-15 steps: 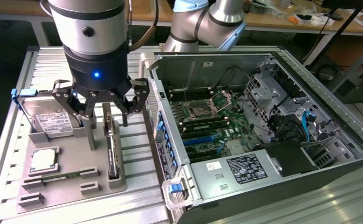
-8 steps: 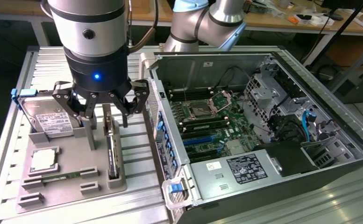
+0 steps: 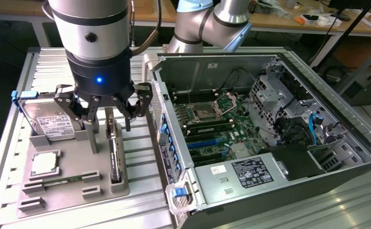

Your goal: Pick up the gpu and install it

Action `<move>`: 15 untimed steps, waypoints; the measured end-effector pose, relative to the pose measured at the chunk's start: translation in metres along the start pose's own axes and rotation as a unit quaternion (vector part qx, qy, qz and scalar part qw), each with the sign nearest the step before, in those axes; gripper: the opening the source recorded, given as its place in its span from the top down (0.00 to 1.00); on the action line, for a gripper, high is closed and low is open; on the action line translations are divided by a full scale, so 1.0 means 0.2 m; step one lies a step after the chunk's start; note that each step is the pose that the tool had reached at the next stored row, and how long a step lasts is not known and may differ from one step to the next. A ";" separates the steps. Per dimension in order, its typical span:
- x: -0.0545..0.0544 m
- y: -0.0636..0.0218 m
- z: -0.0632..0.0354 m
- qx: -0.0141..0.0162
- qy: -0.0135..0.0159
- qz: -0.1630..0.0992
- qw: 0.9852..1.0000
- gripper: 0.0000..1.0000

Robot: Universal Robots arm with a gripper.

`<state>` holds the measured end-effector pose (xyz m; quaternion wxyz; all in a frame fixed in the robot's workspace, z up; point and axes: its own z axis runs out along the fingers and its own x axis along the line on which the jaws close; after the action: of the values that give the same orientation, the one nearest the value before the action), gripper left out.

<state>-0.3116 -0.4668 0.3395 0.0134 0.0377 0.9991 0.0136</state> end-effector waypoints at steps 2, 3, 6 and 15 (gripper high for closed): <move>0.00 -0.005 0.003 0.000 0.000 0.000 1.000 0.40; 0.00 -0.007 0.006 0.000 0.000 0.000 1.000 0.40; 0.00 -0.012 0.016 0.000 0.000 0.000 1.000 0.40; 0.00 -0.015 0.049 0.000 0.000 0.000 1.000 0.40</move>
<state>-0.3116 -0.4695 0.3296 0.0133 0.0378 0.9991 0.0136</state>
